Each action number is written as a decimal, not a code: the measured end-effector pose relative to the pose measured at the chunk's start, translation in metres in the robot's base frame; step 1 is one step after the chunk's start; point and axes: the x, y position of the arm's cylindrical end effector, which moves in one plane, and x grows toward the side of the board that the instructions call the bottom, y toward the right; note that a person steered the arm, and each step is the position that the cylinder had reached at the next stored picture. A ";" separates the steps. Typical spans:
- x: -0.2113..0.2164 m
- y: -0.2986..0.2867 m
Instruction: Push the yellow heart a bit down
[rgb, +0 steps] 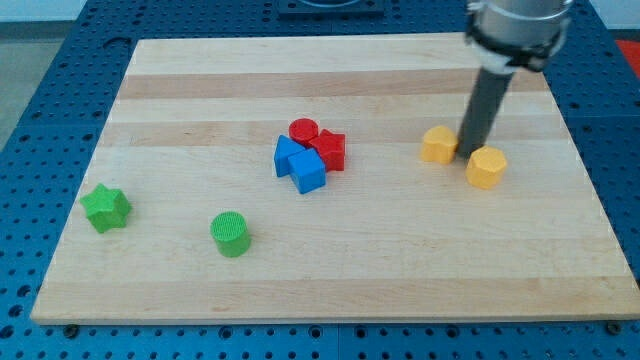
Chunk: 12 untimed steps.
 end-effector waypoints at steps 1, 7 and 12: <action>0.013 -0.018; 0.018 -0.019; 0.008 -0.089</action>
